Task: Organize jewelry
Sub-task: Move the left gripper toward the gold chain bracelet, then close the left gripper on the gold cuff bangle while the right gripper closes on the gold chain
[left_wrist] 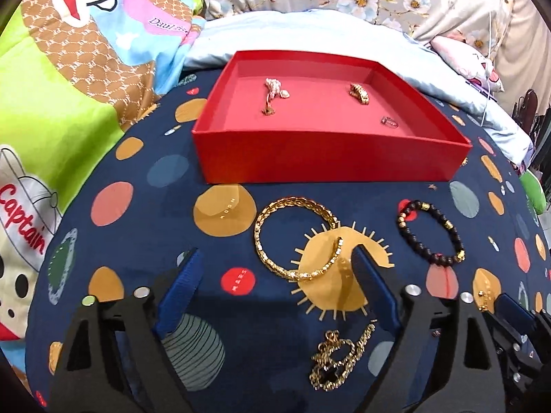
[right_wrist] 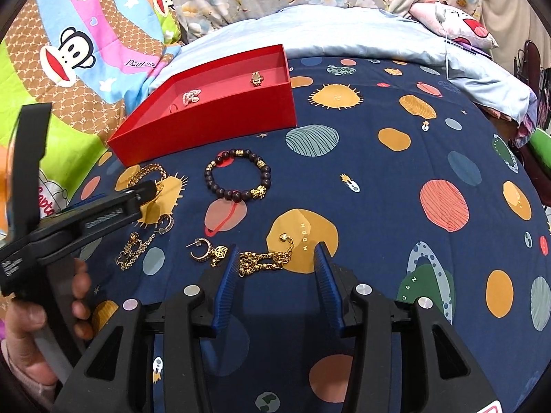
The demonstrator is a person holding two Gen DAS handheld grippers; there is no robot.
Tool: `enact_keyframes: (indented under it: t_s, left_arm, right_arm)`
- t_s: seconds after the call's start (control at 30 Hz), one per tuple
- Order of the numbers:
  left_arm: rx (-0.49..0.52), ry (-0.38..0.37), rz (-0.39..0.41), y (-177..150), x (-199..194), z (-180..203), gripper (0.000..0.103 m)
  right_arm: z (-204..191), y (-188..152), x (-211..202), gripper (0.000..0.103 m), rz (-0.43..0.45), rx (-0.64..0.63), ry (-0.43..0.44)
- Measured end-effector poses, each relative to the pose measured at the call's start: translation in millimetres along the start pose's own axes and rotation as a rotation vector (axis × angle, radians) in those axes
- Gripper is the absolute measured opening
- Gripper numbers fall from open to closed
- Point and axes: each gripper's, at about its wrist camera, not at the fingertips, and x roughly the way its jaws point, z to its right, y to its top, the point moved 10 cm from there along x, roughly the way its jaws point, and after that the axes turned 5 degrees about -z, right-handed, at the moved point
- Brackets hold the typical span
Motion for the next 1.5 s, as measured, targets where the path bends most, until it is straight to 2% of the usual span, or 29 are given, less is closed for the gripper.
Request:
enact_keyframes:
  t_s: [0.17, 0.27, 0.43, 0.63, 0.9, 1.07, 1.27, 1.5]
  left_arm:
    - [-0.001, -0.02, -0.008, 2, 4, 0, 0.068]
    - [0.015, -0.018, -0.002, 5, 4, 2, 0.051]
    - [-0.003, -0.034, -0.001, 4, 0, -1, 0.051]
    - [-0.032, -0.033, 0.041, -2, -27, -15, 0.05]
    - [-0.037, -0.016, 0.045, -31, -52, -34, 0.05]
    - [-0.031, -0.026, 0.026, -47, -54, -35, 0.05]
    - [-0.023, -0.038, -0.005, -63, -46, -32, 0.049]
    - [-0.013, -0.032, 0.007, -64, -47, -30, 0.049]
  right_arm:
    - [0, 1, 2, 0.045, 0.0, 0.003, 0.006]
    - [-1, 1, 2, 0.045, 0.0, 0.0, 0.007]
    - [-3, 0, 0, 0.045, -0.002, 0.0, 0.015]
    - [-10, -2, -5, 0.045, 0.0, -0.011, 0.029]
    - [-33, -9, -8, 0.045, -0.007, -0.05, 0.06]
    - [-39, -14, -8, 0.045, -0.005, -0.076, 0.039]
    - [-25, -16, -8, 0.045, -0.019, -0.035, 0.032]
    - [-41, -7, -5, 0.045, -0.011, -0.077, 0.05]
